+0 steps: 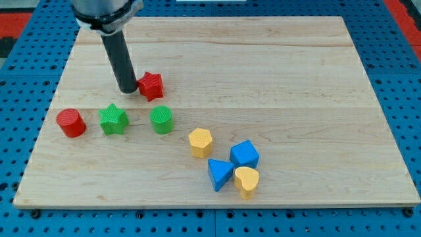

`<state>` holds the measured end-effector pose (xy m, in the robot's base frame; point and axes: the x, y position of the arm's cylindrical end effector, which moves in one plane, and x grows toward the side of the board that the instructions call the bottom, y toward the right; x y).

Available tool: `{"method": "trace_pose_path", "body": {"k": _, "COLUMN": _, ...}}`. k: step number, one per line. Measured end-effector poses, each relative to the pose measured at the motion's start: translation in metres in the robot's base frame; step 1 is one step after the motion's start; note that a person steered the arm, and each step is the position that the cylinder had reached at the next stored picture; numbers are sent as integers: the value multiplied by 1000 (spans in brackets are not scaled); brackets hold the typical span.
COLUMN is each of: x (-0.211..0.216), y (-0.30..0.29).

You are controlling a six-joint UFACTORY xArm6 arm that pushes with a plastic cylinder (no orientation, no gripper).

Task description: Push the red star down closer to the group of blocks

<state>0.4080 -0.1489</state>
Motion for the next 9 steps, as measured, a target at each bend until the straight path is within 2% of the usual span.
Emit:
{"method": "trace_pose_path", "body": {"k": 1, "x": 3, "y": 48}}
{"method": "trace_pose_path", "body": {"k": 3, "x": -46, "y": 45}}
{"method": "trace_pose_path", "body": {"k": 6, "x": -5, "y": 131}}
{"method": "trace_pose_path", "body": {"k": 8, "x": 40, "y": 142}}
{"method": "trace_pose_path", "body": {"k": 9, "x": 44, "y": 142}}
